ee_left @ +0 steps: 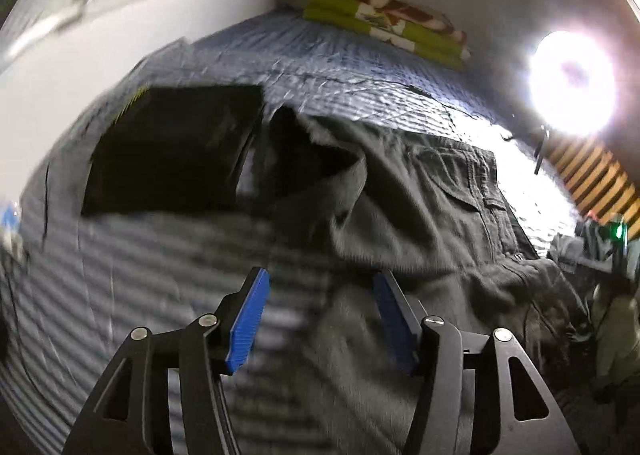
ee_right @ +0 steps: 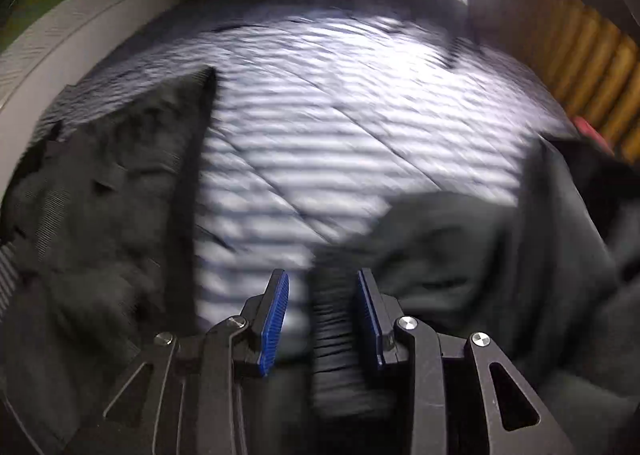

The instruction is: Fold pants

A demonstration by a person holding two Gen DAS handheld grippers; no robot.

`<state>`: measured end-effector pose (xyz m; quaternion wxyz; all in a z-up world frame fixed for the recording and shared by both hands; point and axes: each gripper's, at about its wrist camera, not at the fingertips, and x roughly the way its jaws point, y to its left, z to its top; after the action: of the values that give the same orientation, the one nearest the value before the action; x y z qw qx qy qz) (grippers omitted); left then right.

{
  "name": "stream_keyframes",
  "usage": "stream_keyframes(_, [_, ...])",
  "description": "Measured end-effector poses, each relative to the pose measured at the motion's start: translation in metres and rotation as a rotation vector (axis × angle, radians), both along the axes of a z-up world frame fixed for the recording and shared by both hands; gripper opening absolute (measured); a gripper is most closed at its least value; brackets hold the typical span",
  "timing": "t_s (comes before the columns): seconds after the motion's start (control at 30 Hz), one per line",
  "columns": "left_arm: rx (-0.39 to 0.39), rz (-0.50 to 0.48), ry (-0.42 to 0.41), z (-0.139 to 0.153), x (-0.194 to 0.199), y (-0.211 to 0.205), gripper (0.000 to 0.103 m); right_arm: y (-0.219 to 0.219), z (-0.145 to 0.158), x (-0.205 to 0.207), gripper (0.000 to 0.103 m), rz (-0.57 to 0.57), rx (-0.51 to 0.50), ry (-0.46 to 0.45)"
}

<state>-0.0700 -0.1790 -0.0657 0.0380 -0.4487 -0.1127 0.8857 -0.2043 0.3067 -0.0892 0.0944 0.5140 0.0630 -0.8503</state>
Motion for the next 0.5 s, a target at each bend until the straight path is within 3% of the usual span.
stream_keyframes(0.07, [0.057,0.012,-0.037,-0.012,0.010,-0.005,0.060,0.030,-0.011,0.012,0.032,-0.039,0.075,0.024])
stream_keyframes(0.2, [0.057,0.025,-0.063,-0.024,0.020,-0.009,0.060,0.051,0.002,0.029,0.032,-0.063,-0.011,0.029])
stream_keyframes(0.37, [0.050,0.017,-0.098,-0.038,0.013,-0.005,0.060,0.006,0.042,0.046,0.036,0.065,-0.123,0.050])
stream_keyframes(0.5, [0.029,0.017,-0.092,-0.041,-0.008,-0.002,0.060,-0.049,0.056,0.029,0.047,0.124,-0.183,0.033])
